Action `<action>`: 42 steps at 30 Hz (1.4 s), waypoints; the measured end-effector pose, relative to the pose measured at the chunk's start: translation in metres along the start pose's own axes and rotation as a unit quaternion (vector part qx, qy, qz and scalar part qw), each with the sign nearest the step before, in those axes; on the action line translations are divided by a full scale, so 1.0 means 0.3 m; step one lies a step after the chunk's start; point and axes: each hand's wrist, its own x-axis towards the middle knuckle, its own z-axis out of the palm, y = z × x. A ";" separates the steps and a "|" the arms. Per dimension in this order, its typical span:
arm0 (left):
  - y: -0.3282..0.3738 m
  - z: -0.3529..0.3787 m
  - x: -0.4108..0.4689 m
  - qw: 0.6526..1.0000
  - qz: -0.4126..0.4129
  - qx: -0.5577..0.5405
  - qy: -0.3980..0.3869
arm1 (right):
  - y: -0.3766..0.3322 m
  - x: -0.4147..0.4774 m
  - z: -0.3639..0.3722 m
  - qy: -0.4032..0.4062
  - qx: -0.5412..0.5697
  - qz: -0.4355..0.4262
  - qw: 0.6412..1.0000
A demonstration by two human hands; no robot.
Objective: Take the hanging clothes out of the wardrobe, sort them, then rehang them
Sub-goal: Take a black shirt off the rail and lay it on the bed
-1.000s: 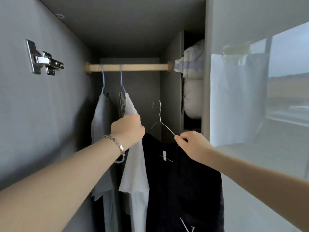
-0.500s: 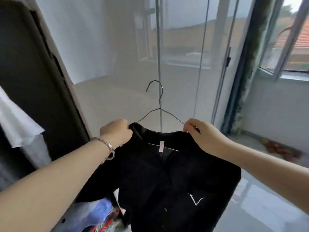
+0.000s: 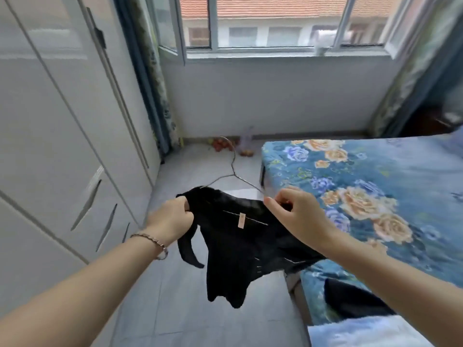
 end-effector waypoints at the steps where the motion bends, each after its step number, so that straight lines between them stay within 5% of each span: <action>1: 0.044 0.029 0.014 1.000 0.029 -0.003 -0.009 | 0.030 -0.046 -0.020 0.022 -0.002 0.020 1.000; 12: 0.453 0.227 -0.044 0.942 0.318 0.007 -0.105 | 0.088 -0.562 -0.201 0.328 -0.102 0.174 0.923; 21: 0.827 0.311 -0.308 0.871 0.472 0.020 -0.133 | 0.034 -0.898 -0.572 0.466 -0.194 0.324 0.800; 27: 1.026 0.433 -0.457 0.833 0.523 0.033 -0.179 | 0.206 -1.080 -0.734 0.479 -0.271 0.373 0.747; 34: 1.299 0.649 -0.545 0.843 0.500 0.074 -0.182 | 0.696 -1.326 -0.901 0.464 -0.290 0.416 0.726; 42: 1.693 0.980 -0.638 0.881 0.398 0.103 -0.233 | 1.385 -1.527 -1.006 0.364 -0.220 0.495 0.758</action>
